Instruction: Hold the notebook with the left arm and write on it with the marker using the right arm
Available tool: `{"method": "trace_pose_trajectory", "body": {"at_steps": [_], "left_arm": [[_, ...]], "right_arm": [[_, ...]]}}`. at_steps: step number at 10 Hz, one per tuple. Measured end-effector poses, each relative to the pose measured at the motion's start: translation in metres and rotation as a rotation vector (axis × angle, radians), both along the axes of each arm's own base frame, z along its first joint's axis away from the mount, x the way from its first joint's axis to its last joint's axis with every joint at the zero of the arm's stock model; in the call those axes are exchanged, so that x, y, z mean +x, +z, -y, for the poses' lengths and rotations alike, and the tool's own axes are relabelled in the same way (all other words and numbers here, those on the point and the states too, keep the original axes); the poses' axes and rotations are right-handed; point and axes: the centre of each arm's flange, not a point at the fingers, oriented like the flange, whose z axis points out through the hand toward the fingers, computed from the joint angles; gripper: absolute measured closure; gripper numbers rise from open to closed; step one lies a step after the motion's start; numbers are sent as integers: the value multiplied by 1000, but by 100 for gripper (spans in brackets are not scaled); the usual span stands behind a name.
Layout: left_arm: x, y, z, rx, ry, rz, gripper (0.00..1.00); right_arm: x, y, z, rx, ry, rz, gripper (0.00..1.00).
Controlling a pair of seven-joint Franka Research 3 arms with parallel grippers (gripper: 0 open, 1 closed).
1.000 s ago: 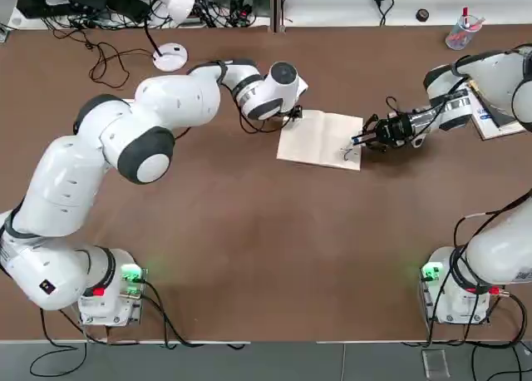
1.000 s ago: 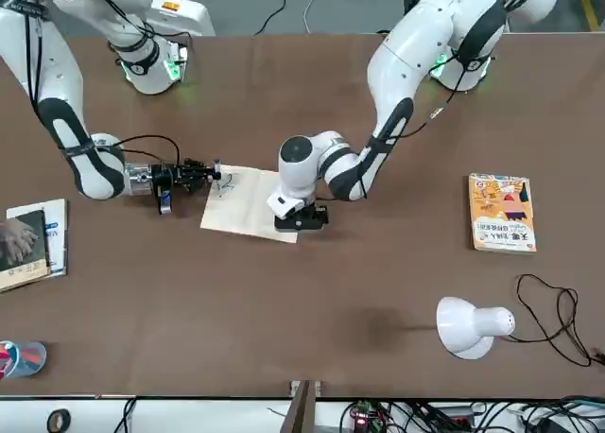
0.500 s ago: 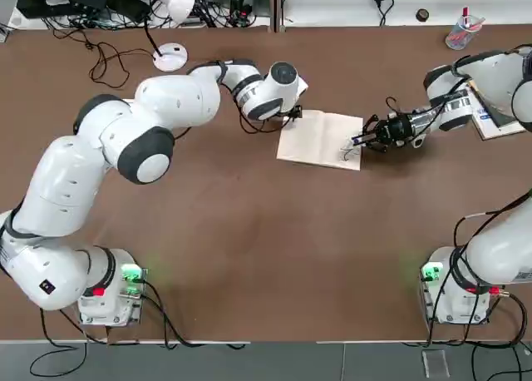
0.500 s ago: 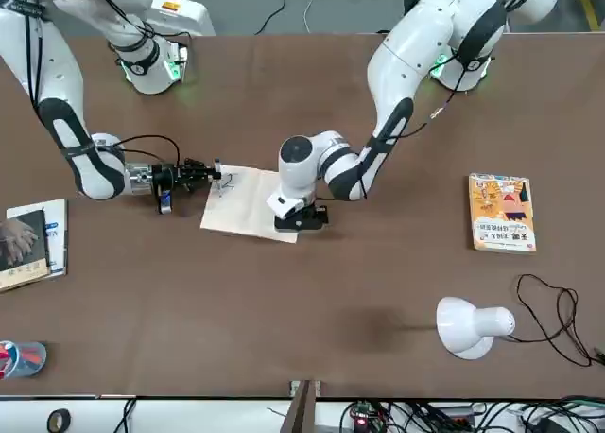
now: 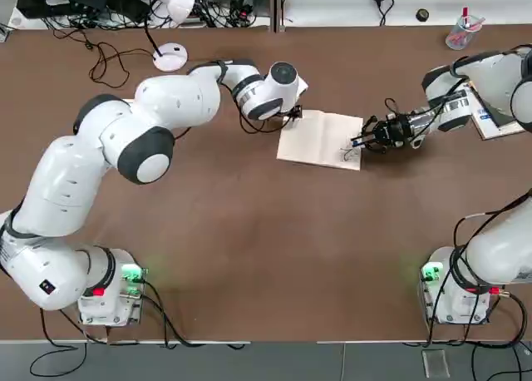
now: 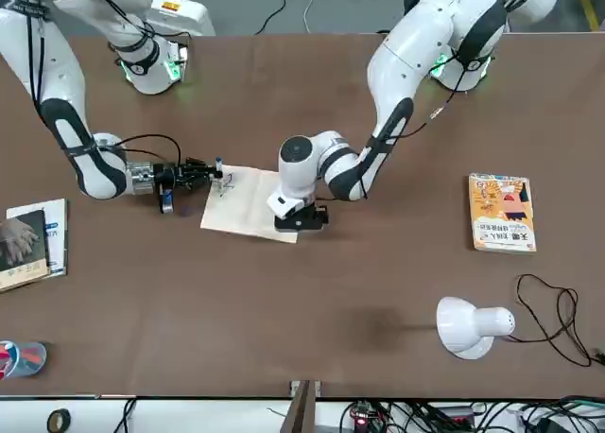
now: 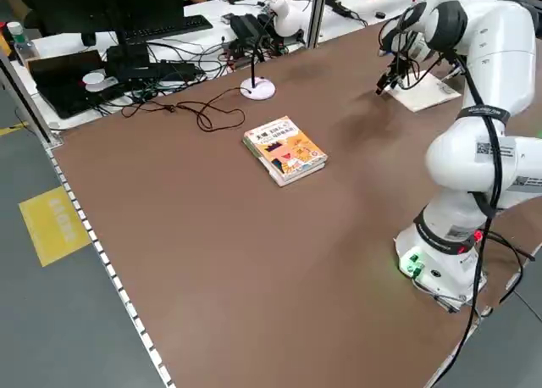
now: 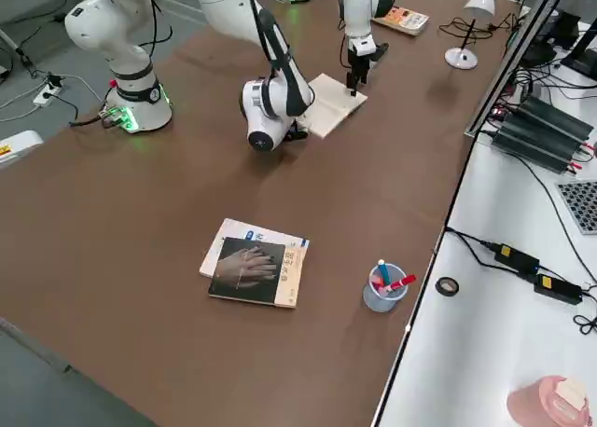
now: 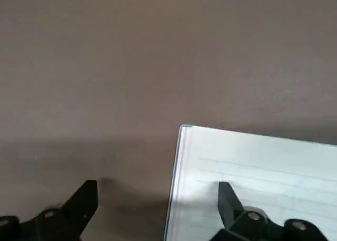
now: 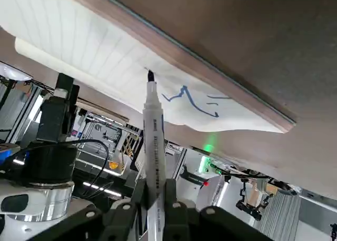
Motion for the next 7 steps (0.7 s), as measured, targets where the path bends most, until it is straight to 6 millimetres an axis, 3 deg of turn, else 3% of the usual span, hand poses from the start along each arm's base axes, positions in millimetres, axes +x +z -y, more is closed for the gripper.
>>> {"method": "trace_pose_trajectory", "body": {"at_steps": [7], "left_arm": [[0,0,0,0,0,0,0]], "right_arm": [[-3,0,-11,0,25,1,83]]}}
